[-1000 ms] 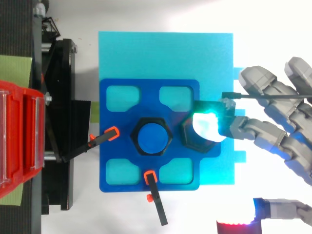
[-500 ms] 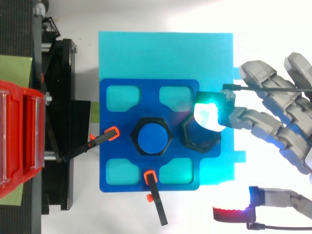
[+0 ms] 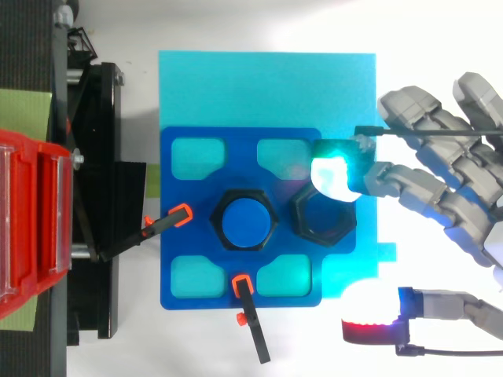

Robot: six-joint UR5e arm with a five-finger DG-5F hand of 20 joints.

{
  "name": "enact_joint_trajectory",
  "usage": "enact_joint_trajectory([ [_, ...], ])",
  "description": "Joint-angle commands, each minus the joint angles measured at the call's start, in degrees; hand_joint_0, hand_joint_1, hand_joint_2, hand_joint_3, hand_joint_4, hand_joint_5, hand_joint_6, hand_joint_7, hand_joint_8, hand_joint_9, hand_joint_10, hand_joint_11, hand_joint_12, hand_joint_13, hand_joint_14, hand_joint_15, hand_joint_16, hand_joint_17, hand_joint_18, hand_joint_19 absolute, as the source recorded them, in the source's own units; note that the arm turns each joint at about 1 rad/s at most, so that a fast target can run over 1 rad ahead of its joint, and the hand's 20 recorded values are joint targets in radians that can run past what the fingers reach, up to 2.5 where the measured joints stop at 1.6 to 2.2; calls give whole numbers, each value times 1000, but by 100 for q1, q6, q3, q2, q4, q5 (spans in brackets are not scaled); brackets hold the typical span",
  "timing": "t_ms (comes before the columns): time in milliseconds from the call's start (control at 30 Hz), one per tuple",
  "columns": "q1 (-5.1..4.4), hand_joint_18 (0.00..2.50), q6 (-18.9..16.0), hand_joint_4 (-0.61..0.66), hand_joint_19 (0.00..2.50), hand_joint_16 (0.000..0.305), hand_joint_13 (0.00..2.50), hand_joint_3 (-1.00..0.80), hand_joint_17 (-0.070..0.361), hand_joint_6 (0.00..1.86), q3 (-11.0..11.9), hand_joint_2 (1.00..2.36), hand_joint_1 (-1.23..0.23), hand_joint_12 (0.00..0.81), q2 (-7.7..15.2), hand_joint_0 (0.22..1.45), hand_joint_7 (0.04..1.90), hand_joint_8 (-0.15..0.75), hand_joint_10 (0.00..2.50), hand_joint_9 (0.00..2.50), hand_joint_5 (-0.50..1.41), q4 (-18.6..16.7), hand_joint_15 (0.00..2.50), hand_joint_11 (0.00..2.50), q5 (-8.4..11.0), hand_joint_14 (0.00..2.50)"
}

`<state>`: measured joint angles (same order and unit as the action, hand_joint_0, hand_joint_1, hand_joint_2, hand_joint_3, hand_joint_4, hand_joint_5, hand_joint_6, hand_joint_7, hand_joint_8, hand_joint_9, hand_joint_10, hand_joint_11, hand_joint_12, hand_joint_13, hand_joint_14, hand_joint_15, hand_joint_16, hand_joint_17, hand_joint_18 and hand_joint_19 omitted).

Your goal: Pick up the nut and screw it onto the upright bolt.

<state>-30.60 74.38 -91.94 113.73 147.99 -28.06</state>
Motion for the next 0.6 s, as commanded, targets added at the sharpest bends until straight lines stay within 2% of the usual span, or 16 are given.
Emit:
enact_joint_trajectory([
  [0, 10, 0, -2, 101, 0, 41, 118, -500, 93, 501, 1, 1000, -604, 323, 0, 426, 607, 224, 0, 187, -272, 10, 0, 0, -77, 0],
  [200, 28, 0, 15, 100, 0, 40, 124, -500, 89, 501, 1, 1000, -603, 314, 0, 441, 608, 219, 0, 187, -271, 10, 0, 0, -41, 0],
  [300, 72, 0, -2, 107, 0, 39, 127, -500, 88, 501, 1, 1000, -597, 313, 0, 444, 610, 219, 0, 189, -270, 212, 0, 0, -85, 0],
  [567, 160, 0, 33, 119, 0, 39, 150, -500, 88, 501, 1, 1000, -595, 320, 0, 445, 611, 235, 0, 218, -267, 344, 0, 0, -279, 0],
])
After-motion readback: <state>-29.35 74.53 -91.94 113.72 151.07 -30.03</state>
